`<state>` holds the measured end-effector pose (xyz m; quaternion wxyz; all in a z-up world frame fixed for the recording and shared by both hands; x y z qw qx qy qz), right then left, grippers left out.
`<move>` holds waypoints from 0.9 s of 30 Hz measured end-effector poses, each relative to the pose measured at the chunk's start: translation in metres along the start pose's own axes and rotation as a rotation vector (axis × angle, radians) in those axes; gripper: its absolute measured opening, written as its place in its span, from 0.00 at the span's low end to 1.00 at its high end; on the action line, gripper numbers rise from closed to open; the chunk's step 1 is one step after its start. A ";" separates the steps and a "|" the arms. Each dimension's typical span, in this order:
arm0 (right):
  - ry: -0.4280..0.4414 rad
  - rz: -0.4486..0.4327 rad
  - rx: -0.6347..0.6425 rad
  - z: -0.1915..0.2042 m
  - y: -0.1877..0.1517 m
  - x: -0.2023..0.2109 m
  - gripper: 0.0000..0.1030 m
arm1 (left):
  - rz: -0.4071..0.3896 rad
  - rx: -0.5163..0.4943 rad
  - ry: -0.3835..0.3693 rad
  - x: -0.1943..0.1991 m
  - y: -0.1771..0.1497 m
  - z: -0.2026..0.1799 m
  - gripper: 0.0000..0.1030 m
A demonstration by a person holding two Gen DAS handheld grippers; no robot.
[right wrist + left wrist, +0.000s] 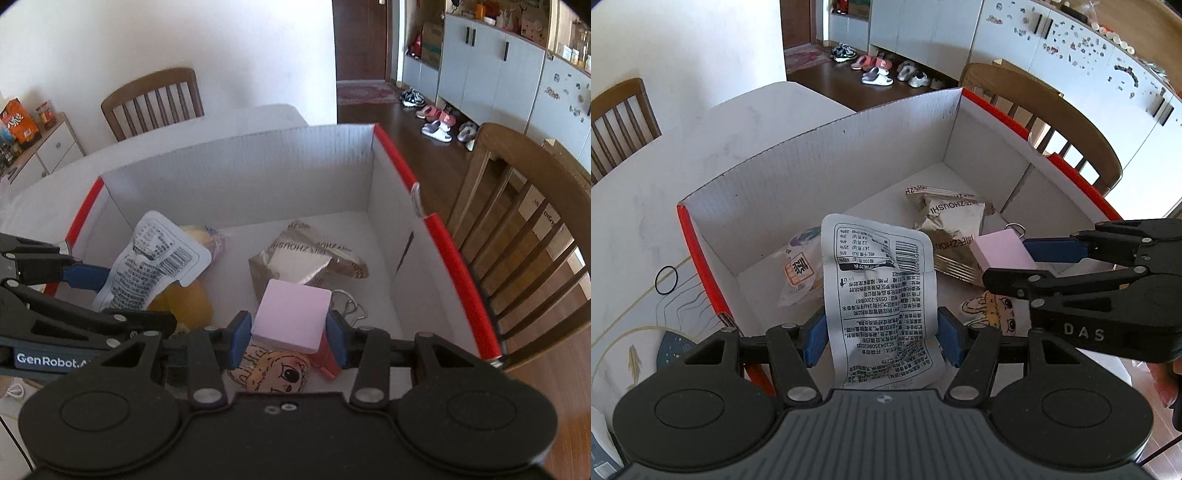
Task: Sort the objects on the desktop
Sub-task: 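Lower the sachet and pink pad into the box and open both tools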
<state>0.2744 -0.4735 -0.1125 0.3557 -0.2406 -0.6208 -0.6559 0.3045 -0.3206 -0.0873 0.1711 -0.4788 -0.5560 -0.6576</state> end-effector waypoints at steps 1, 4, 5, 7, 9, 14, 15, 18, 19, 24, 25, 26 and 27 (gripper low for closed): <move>-0.002 0.004 0.009 0.001 0.000 -0.002 0.43 | 0.003 0.000 0.000 -0.001 0.000 0.000 0.58; -0.005 0.018 0.021 0.001 0.001 -0.007 0.43 | 0.008 -0.010 0.001 -0.004 0.001 0.002 0.58; -0.006 0.023 0.024 0.001 0.002 -0.010 0.42 | 0.010 -0.015 0.003 -0.005 0.001 0.002 0.58; -0.014 0.030 0.032 0.002 0.002 -0.013 0.42 | 0.013 -0.025 0.007 -0.007 0.002 0.001 0.58; -0.014 0.037 0.038 0.003 0.002 -0.016 0.42 | 0.017 -0.034 0.006 -0.008 0.001 0.001 0.58; -0.007 0.046 0.046 0.003 0.002 -0.018 0.44 | 0.018 -0.050 0.001 -0.011 0.002 -0.002 0.60; -0.006 0.047 0.049 0.003 0.002 -0.018 0.44 | 0.016 -0.052 -0.002 -0.010 0.002 -0.002 0.62; -0.007 0.047 0.057 0.003 0.002 -0.018 0.44 | 0.009 -0.053 -0.009 -0.010 0.001 -0.003 0.66; -0.007 0.045 0.059 0.002 0.002 -0.017 0.44 | 0.007 -0.051 -0.011 -0.009 0.000 -0.003 0.66; -0.001 0.027 0.057 0.001 0.003 -0.010 0.52 | -0.011 -0.027 -0.030 -0.003 -0.002 -0.001 0.67; 0.002 0.022 0.056 0.000 0.003 -0.007 0.52 | -0.015 -0.022 -0.034 -0.002 -0.002 -0.001 0.68; 0.005 0.019 0.056 0.000 0.004 -0.005 0.52 | -0.022 -0.018 -0.038 0.001 -0.002 0.000 0.68; 0.009 0.016 0.055 0.000 0.004 -0.003 0.52 | -0.030 -0.015 -0.043 0.003 -0.003 0.000 0.68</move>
Point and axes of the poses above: each gripper's, at about its wrist camera, not at the fingertips, and x roughly against the way its jaws point, z to its left, y to its top, the point moved 2 cm from there along -x, roughly the way its jaws point, and after that the axes turned 5 degrees about -z, right-handed, at the moved point
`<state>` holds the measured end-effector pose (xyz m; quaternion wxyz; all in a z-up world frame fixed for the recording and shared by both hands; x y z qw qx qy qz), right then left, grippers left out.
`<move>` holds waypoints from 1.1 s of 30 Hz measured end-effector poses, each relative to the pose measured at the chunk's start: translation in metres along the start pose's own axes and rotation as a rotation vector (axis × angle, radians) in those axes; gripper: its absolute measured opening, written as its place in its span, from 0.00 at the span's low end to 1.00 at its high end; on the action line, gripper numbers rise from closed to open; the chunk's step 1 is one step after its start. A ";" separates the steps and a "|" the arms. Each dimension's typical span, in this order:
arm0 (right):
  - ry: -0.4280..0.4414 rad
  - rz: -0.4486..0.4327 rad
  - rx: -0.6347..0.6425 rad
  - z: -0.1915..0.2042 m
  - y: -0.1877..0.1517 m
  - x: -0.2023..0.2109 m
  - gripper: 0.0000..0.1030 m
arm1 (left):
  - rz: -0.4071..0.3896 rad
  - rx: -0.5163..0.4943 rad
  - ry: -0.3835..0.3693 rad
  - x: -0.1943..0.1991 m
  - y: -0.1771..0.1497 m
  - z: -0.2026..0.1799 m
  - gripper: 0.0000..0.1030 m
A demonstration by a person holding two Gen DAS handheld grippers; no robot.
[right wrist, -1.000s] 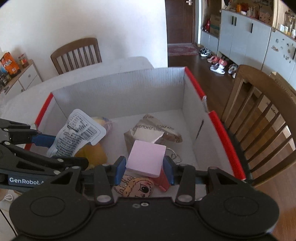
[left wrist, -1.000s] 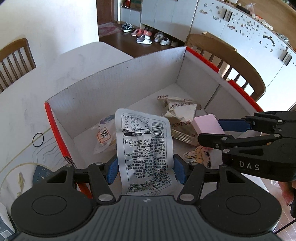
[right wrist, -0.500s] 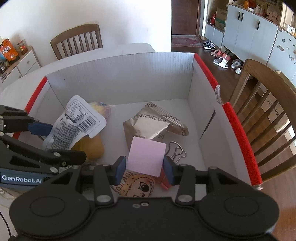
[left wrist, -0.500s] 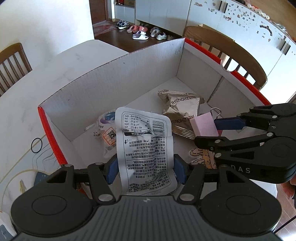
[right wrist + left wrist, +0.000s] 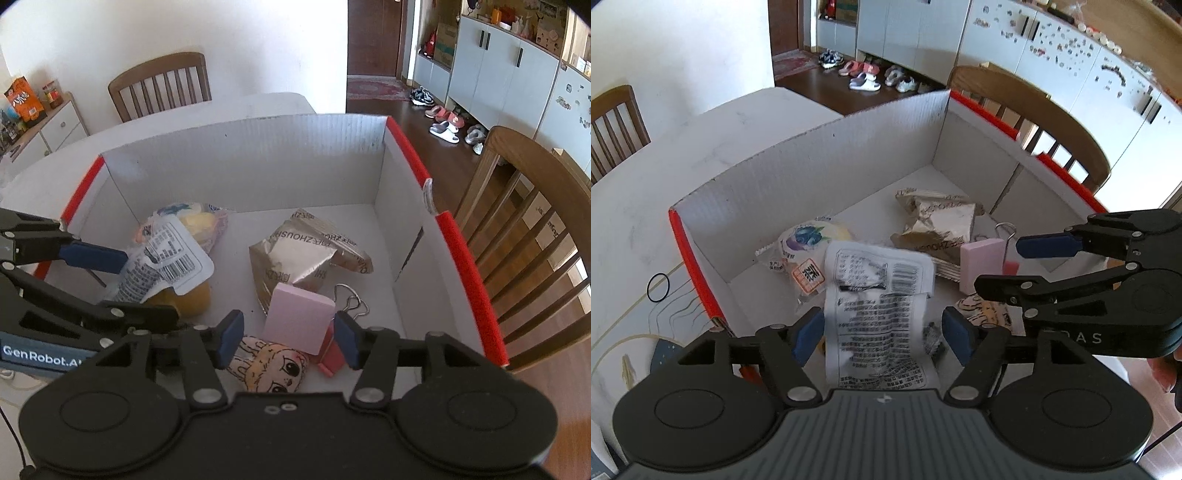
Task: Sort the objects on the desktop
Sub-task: 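Lower the sachet and pink pad into the box and open both tools, then withdraw both tools from the box back over the table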
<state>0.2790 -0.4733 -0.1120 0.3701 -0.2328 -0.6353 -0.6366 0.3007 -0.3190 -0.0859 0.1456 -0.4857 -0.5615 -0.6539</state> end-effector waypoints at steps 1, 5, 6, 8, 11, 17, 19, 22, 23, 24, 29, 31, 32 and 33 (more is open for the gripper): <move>0.003 -0.004 0.000 0.000 0.000 0.003 0.52 | -0.007 0.000 -0.002 0.003 0.000 0.000 0.68; 0.020 -0.023 -0.003 0.001 0.002 0.015 0.52 | -0.037 -0.008 -0.009 0.013 0.000 -0.002 0.68; 0.024 -0.029 -0.003 0.001 0.003 0.018 0.52 | -0.044 -0.008 -0.011 0.016 -0.001 -0.003 0.68; 0.034 -0.041 -0.009 0.001 0.005 0.026 0.52 | -0.057 -0.008 -0.018 0.022 -0.001 -0.004 0.68; 0.050 -0.056 -0.020 0.003 0.006 0.035 0.53 | -0.078 -0.007 -0.027 0.031 -0.002 -0.006 0.68; 0.072 -0.089 -0.031 0.008 0.010 0.054 0.53 | -0.123 0.006 -0.050 0.052 -0.004 -0.007 0.68; 0.079 -0.100 -0.036 0.008 0.010 0.060 0.54 | -0.136 0.017 -0.061 0.059 -0.006 -0.006 0.68; 0.086 -0.116 -0.040 0.013 0.011 0.068 0.55 | -0.159 0.027 -0.066 0.071 -0.010 -0.004 0.68; 0.091 -0.120 -0.046 0.014 0.012 0.069 0.56 | -0.165 0.029 -0.063 0.074 -0.011 -0.003 0.68; 0.093 -0.123 -0.051 0.015 0.012 0.071 0.56 | -0.172 0.032 -0.060 0.077 -0.012 -0.002 0.68; 0.104 -0.143 -0.057 0.024 0.013 0.079 0.59 | -0.202 0.066 -0.053 0.095 -0.020 0.009 0.68; 0.110 -0.148 -0.056 0.029 0.012 0.083 0.59 | -0.206 0.087 -0.054 0.101 -0.024 0.015 0.68; 0.112 -0.149 -0.055 0.032 0.011 0.084 0.59 | -0.203 0.096 -0.057 0.102 -0.026 0.018 0.68; 0.113 -0.151 -0.054 0.035 0.011 0.085 0.59 | -0.202 0.106 -0.059 0.104 -0.028 0.021 0.68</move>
Point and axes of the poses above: each gripper's, at about its wrist camera, not at the fingertips, and x roughly against the way its jaws point, z to its left, y to its top, the point moved 2 cm from there along -x, roughly the way its jaws point, and after that the axes turned 5 degrees about -z, right-handed, at the moved point
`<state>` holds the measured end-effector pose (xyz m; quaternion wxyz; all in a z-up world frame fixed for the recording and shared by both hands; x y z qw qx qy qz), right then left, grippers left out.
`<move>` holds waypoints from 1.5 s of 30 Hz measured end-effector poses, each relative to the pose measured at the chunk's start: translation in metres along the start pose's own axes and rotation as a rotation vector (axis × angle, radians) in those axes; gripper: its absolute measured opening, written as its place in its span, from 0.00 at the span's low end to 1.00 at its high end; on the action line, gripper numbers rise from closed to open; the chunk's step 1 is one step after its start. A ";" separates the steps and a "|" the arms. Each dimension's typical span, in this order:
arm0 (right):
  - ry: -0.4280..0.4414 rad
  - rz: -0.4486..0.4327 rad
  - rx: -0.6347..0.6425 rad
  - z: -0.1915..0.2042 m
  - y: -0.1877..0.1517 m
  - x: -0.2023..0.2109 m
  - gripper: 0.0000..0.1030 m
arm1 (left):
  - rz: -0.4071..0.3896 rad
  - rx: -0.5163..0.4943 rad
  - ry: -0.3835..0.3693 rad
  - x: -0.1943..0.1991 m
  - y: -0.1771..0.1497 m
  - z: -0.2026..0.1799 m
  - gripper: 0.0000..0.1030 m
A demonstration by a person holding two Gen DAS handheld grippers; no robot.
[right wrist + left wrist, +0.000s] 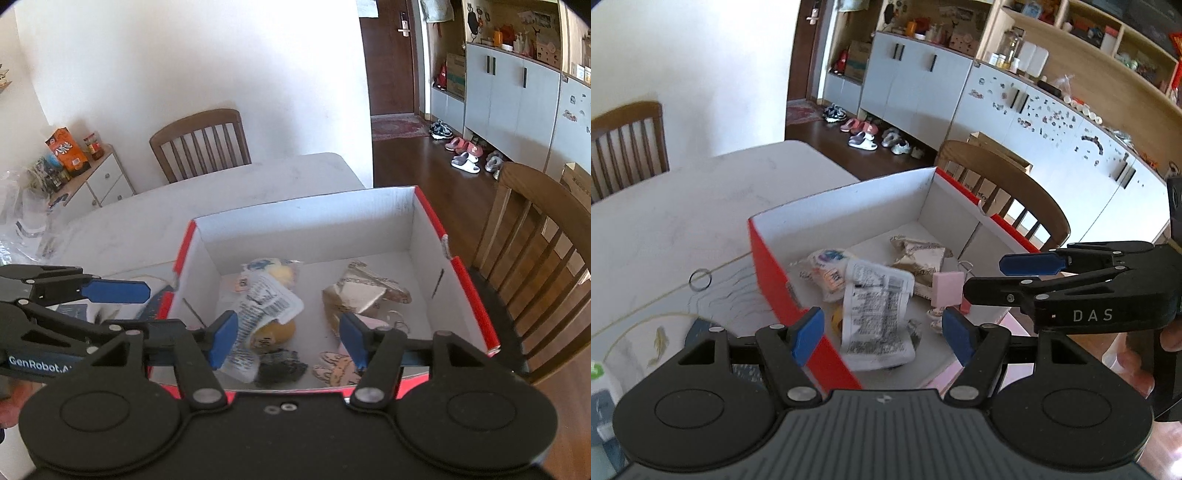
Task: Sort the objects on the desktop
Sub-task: 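Withdraw both tools from the box back over the table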
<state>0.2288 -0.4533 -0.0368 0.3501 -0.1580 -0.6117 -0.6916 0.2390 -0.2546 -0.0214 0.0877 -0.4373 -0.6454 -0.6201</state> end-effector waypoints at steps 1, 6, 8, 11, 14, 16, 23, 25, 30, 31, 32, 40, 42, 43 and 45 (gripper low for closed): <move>0.001 -0.001 0.002 0.003 0.000 0.001 0.59 | -0.003 0.008 0.002 0.003 -0.002 0.003 0.68; 0.007 -0.010 0.011 0.021 -0.004 0.005 0.60 | -0.019 0.025 0.019 0.020 -0.010 0.018 0.68; 0.009 -0.015 0.014 0.029 -0.007 0.007 0.63 | -0.028 0.025 0.034 0.027 -0.014 0.024 0.68; 0.013 -0.020 0.022 0.042 -0.009 0.008 0.63 | -0.039 0.023 0.045 0.039 -0.018 0.034 0.68; 0.025 -0.020 0.025 0.056 -0.012 0.010 0.63 | -0.044 0.019 0.049 0.049 -0.023 0.044 0.68; 0.025 -0.024 0.033 0.066 -0.014 0.010 0.65 | -0.044 0.018 0.052 0.055 -0.027 0.051 0.68; 0.041 -0.036 0.045 0.103 -0.025 0.012 0.71 | -0.058 0.020 0.065 0.076 -0.039 0.079 0.75; 0.051 -0.035 0.048 0.114 -0.029 0.011 0.71 | -0.064 0.016 0.074 0.083 -0.042 0.089 0.80; 0.074 -0.018 0.061 0.146 -0.043 0.006 0.73 | -0.073 0.008 0.097 0.099 -0.052 0.114 0.81; 0.077 -0.011 0.065 0.152 -0.046 0.005 0.74 | -0.075 0.005 0.103 0.102 -0.053 0.119 0.81; 0.079 -0.005 0.068 0.159 -0.048 0.003 0.75 | -0.078 0.002 0.106 0.104 -0.055 0.123 0.81; 0.104 0.007 0.095 0.209 -0.073 -0.009 0.86 | -0.104 -0.017 0.113 0.120 -0.065 0.157 0.88; 0.106 0.010 0.101 0.219 -0.080 -0.013 0.87 | -0.108 -0.022 0.113 0.122 -0.067 0.164 0.92; 0.107 0.013 0.102 0.224 -0.082 -0.014 0.87 | -0.111 -0.027 0.115 0.123 -0.068 0.167 0.98; 0.107 0.025 0.110 0.234 -0.087 -0.019 0.87 | -0.118 -0.038 0.116 0.124 -0.071 0.173 0.99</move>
Point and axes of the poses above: each gripper's, at about its wrist camera, not at the fingertips, and x roughly against the way its jaws point, z to its left, y to its top, the point moved 2 cm from there along -x, roughly the way its jaws point, and after that the axes turned 5 degrees about -z, right-handed, at the moved point
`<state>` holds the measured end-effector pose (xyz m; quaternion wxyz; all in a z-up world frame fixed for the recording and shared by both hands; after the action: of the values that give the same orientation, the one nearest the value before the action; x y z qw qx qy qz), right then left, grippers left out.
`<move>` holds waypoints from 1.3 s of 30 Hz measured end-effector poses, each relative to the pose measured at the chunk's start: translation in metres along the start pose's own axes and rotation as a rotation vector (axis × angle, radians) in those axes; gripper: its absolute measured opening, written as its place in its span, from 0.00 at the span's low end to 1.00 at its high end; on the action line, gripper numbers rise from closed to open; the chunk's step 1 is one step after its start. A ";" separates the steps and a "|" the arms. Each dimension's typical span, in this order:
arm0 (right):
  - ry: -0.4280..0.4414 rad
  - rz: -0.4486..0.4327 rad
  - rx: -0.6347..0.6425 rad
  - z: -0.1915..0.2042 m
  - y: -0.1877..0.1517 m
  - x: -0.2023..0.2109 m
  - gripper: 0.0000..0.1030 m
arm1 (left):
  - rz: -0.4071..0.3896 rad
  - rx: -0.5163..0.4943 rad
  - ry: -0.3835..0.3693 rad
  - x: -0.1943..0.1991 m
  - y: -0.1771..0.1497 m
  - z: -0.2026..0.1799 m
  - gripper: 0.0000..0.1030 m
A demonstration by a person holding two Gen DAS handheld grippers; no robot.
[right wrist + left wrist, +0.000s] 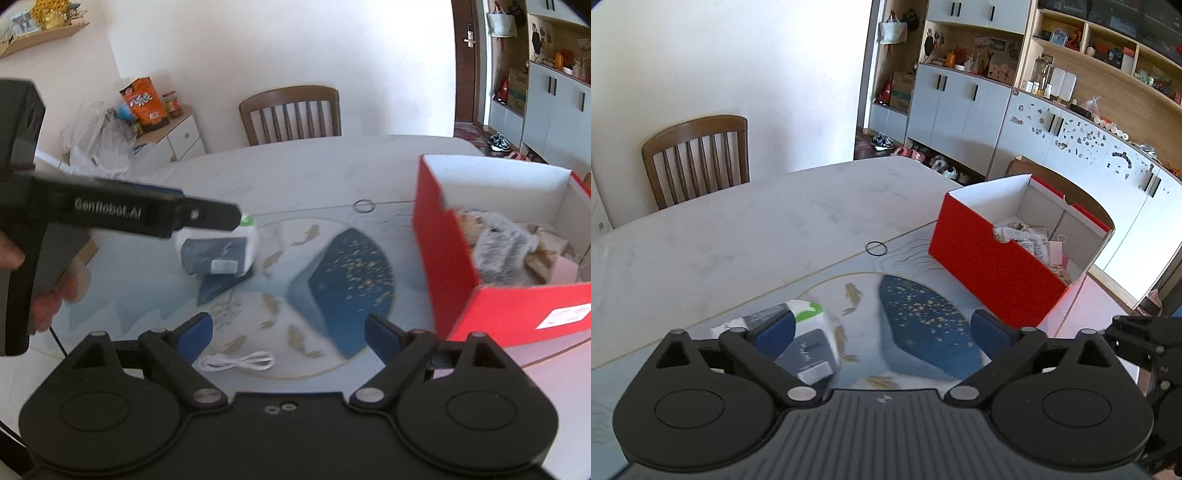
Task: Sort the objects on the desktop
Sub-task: 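Withdraw both tools from the box back over the table, then grasp the white-and-blue bread bag with the left tool while the right tool grasps the white cable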
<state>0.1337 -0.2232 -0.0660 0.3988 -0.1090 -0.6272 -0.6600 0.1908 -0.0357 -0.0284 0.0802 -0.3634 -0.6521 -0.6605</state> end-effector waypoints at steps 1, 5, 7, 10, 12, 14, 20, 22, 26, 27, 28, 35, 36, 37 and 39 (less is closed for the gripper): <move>-0.003 0.006 0.004 0.004 -0.002 -0.002 0.87 | 0.000 -0.005 -0.002 0.000 -0.002 0.003 0.99; -0.016 0.028 0.013 0.018 -0.009 -0.012 0.87 | 0.004 -0.036 -0.007 -0.004 -0.006 0.015 0.99; -0.025 0.036 0.009 0.021 -0.010 -0.016 0.87 | 0.005 -0.062 -0.008 -0.007 -0.007 0.020 0.99; -0.053 0.048 0.007 0.024 -0.012 -0.025 0.87 | 0.008 -0.116 -0.010 -0.015 -0.008 0.028 0.99; -0.063 0.056 -0.002 0.025 -0.011 -0.032 0.87 | 0.013 -0.154 -0.015 -0.021 -0.007 0.033 0.99; -0.077 0.065 -0.010 0.026 -0.012 -0.038 0.87 | 0.018 -0.190 -0.022 -0.026 -0.006 0.039 0.99; -0.106 0.080 -0.014 0.029 -0.012 -0.051 0.87 | 0.038 -0.309 -0.021 -0.048 -0.006 0.055 0.99; -0.116 0.085 -0.019 0.028 -0.012 -0.055 0.87 | 0.050 -0.322 -0.012 -0.056 -0.008 0.062 0.99; -0.138 0.104 -0.030 0.027 -0.015 -0.066 0.87 | 0.073 -0.317 -0.017 -0.069 -0.015 0.073 0.99; -0.143 0.109 -0.031 0.028 -0.015 -0.068 0.87 | 0.079 -0.315 -0.022 -0.072 -0.017 0.075 0.99; -0.146 0.114 -0.030 0.028 -0.016 -0.071 0.87 | 0.086 -0.315 -0.024 -0.075 -0.020 0.077 0.99; -0.178 0.150 -0.016 0.032 -0.022 -0.093 0.87 | 0.148 -0.289 -0.033 -0.088 -0.036 0.090 0.99; -0.182 0.156 -0.011 0.033 -0.023 -0.095 0.87 | 0.154 -0.283 -0.034 -0.089 -0.038 0.090 0.99; -0.184 0.161 -0.006 0.034 -0.025 -0.097 0.87 | 0.157 -0.279 -0.036 -0.089 -0.040 0.091 0.99; -0.188 0.171 0.006 0.035 -0.028 -0.100 0.87 | 0.163 -0.267 -0.047 -0.088 -0.044 0.090 0.99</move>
<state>0.1684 -0.1552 -0.1444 0.3933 -0.2222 -0.6522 -0.6087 0.2626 0.0207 -0.1256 0.0693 -0.4381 -0.5283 -0.7240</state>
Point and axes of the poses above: each gripper's, at about its wrist camera, not at the fingertips, and x roughly against the way its jaws point, z to its left, y to its top, the point moved 2 cm from there along -x, roughly the way its jaws point, and after that the axes turned 5 degrees about -z, right-handed, at the moved point
